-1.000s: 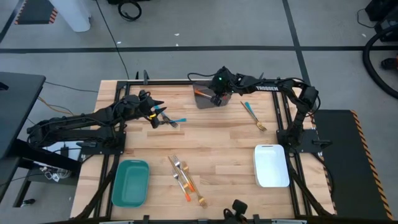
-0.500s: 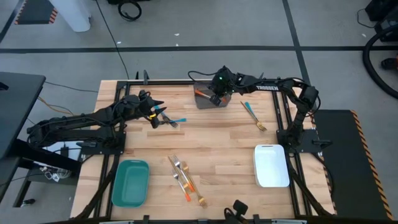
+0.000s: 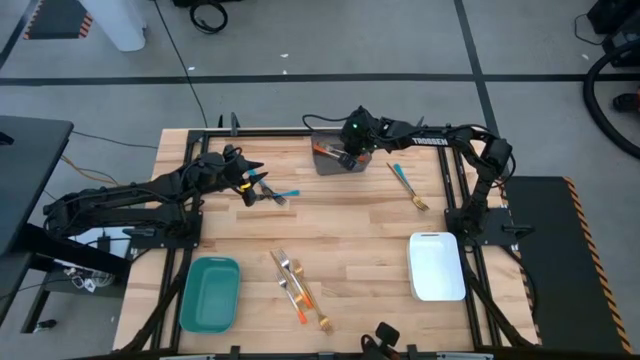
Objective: Sort silverware by color (type)
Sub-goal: Put the blue fork into the green bin
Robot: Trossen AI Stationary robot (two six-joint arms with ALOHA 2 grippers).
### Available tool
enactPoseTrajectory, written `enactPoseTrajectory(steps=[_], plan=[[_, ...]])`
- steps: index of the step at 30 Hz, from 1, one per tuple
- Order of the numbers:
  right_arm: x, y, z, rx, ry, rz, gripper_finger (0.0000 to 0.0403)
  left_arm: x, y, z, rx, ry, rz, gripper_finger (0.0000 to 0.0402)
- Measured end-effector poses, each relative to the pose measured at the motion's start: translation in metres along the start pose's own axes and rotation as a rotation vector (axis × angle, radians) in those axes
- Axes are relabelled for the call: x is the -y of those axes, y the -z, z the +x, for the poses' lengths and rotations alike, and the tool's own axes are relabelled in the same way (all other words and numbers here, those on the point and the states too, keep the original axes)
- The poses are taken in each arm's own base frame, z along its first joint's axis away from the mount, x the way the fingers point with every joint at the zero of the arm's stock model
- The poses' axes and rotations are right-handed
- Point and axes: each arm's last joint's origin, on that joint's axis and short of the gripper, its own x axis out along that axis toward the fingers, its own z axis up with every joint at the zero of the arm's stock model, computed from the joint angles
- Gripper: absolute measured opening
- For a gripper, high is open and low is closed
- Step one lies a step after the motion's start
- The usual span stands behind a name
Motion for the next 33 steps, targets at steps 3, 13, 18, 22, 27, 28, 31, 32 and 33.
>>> enactPoseTrajectory(steps=[3,13,18,22,27,28,31,32,33], plan=[[0.000,0.000,-0.001,-0.022,-0.002,-0.001,0.0070,0.000,0.000,0.000,0.000,0.000,0.000,0.0151],[-0.010,-0.014,-0.014,-0.069,-0.023,0.005,0.0070,0.000,0.007,0.000,-0.070,0.003,0.010,0.0151],[-0.033,-0.019,-0.019,-0.069,-0.058,-0.024,0.0070,-0.001,0.012,-0.001,-0.126,-0.005,-0.015,0.0150],[-0.056,-0.022,-0.028,-0.036,-0.061,-0.082,0.0070,-0.005,0.016,-0.001,-0.169,-0.026,-0.047,0.0150],[-0.086,-0.022,-0.037,0.003,-0.095,-0.163,0.0070,-0.011,0.021,0.002,-0.218,-0.063,-0.072,0.0150],[-0.093,-0.022,-0.038,0.007,-0.106,-0.179,0.0070,-0.012,0.024,0.003,-0.243,-0.070,-0.073,0.0150],[-0.112,-0.018,-0.041,0.025,-0.141,-0.225,0.0070,-0.013,0.031,0.009,-0.316,-0.076,-0.066,0.0150],[-0.119,-0.016,-0.041,0.034,-0.153,-0.238,0.0070,-0.012,0.034,0.011,-0.337,-0.072,-0.052,0.0150],[-0.125,-0.013,-0.042,0.041,-0.165,-0.251,0.0070,-0.012,0.035,0.012,-0.347,-0.069,-0.043,0.0150]])
